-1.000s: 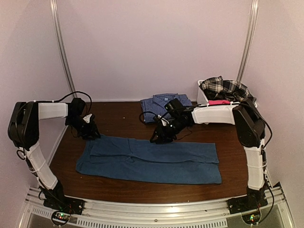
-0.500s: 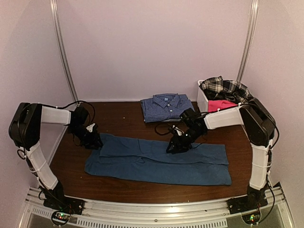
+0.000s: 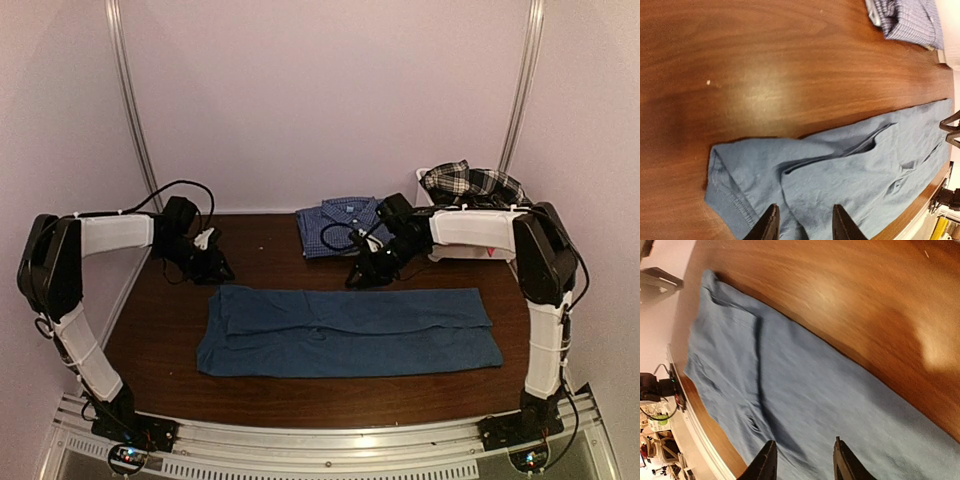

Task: Fold and stack the mixed laundry pile
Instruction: Smooth out the rectangle-folded T-shirt at the center of the board.

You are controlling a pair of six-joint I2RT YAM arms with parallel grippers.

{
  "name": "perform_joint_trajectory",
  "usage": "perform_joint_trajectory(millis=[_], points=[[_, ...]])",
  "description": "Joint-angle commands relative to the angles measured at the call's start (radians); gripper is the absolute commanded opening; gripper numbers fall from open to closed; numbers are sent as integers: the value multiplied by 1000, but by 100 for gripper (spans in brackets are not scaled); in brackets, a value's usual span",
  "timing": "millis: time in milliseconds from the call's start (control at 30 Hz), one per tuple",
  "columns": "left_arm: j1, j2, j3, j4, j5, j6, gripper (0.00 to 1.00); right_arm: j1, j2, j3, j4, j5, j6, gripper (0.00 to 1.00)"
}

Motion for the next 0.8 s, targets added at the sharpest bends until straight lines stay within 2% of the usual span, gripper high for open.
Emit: perform_joint_trajectory(millis=[0,267,533,767], points=[[5,48,58,38,49,20,37,42,45,119,108,-63,120,40],[2,71,30,74,87,15,36,111,185,260,234,-114,280,36],[0,97,19,87,97,8,35,152,321,367,247,-131,335,33],[-1,129,26,91,95,11,35,158,365,392,244,-115,352,31]])
